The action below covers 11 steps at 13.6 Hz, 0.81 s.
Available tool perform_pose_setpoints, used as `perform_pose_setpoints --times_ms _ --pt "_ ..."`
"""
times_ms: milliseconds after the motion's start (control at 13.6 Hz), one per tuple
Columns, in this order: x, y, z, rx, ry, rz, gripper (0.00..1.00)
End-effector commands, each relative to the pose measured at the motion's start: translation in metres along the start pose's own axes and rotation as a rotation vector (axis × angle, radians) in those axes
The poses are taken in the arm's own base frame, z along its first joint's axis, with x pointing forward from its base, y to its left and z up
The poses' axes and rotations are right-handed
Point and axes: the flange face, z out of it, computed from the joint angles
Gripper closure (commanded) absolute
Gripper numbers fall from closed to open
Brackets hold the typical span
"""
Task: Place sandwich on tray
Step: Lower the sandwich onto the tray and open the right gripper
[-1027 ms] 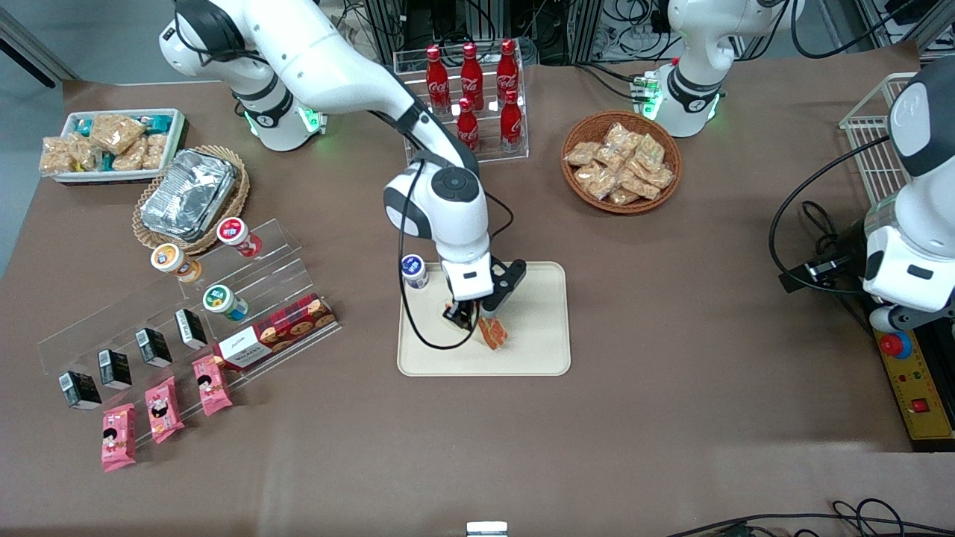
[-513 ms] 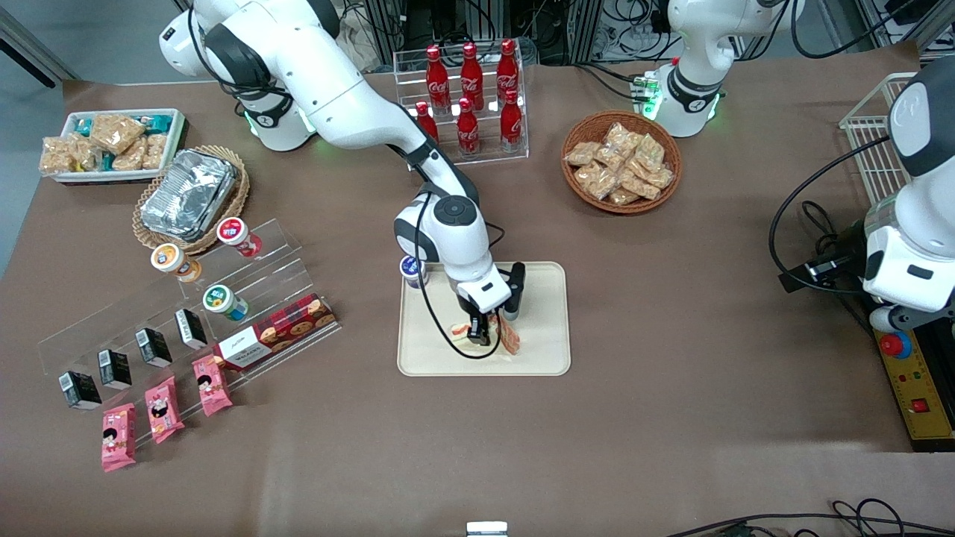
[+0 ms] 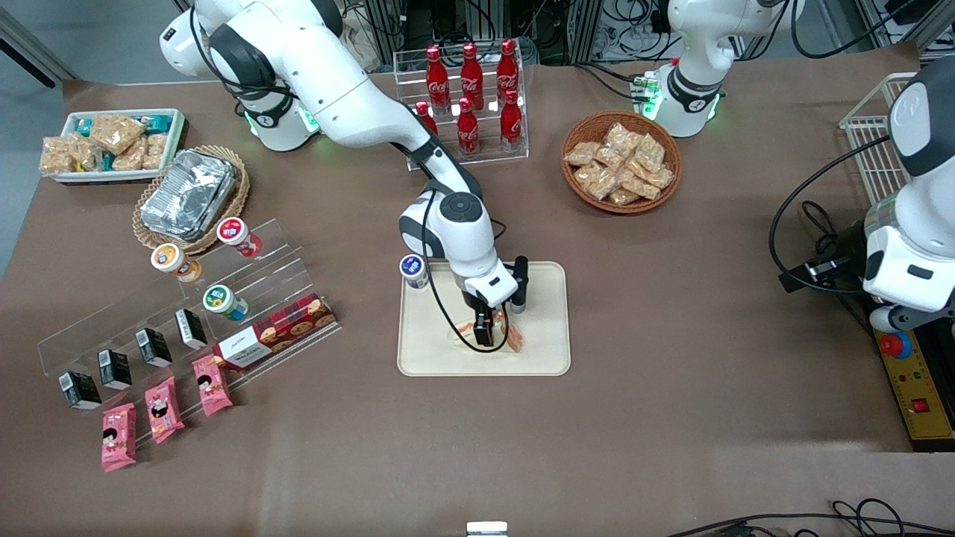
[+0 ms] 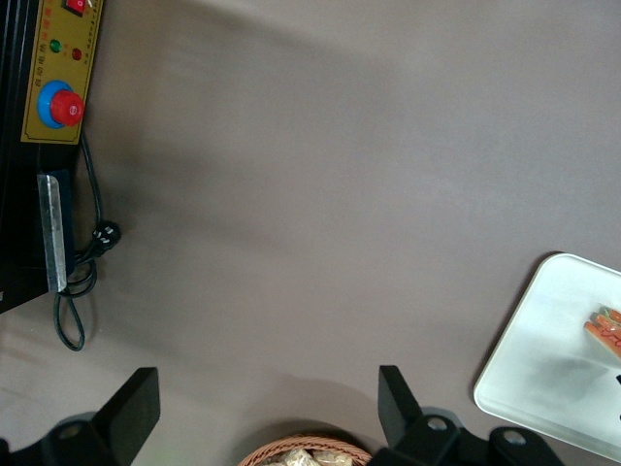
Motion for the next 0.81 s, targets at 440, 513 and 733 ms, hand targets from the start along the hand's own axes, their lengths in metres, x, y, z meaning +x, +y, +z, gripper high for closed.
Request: perform_pose_setpoints --times_ms 440,513,733 --pt "-0.009 0.027 -0.039 -0.014 -0.026 -0.007 0.02" --pt "-0.009 0.033 -0.054 -0.006 -0.05 0.018 0.02" --pt "-0.008 0.047 -0.113 0.029 -0.134 0.191 0.02"
